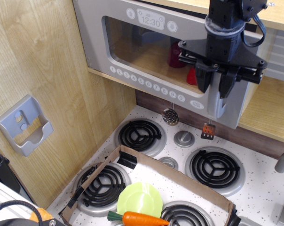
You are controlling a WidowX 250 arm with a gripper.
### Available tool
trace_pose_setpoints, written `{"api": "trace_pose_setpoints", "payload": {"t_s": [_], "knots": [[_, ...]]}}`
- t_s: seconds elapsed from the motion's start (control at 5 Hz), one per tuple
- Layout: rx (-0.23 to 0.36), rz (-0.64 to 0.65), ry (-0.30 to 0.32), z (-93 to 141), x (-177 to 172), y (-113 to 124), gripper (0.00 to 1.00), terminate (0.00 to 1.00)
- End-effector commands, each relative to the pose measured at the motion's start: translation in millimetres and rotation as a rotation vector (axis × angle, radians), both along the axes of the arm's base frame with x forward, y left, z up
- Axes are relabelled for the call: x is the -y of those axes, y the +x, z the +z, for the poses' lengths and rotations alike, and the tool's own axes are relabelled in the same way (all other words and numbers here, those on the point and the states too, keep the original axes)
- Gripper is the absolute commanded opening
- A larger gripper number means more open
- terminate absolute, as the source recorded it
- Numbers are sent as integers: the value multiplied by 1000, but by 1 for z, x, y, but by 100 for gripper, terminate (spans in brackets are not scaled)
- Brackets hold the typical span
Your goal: Open microwave
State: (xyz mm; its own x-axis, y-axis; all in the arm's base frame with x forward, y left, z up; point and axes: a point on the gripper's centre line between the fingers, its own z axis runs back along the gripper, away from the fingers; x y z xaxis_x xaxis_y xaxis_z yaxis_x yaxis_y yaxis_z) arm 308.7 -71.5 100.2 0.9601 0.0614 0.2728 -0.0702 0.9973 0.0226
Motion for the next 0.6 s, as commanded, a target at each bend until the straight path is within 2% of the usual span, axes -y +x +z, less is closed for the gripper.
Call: {"api": "trace_pose_setpoints", "payload": {"t_s": [0.0,0.2,0.4], "knots": [[32,164,-31,4,6,-43,0,0],[50,309,-23,2,18,-69,100,0],[59,433,-67,-7,50,-84,100,0]]}}
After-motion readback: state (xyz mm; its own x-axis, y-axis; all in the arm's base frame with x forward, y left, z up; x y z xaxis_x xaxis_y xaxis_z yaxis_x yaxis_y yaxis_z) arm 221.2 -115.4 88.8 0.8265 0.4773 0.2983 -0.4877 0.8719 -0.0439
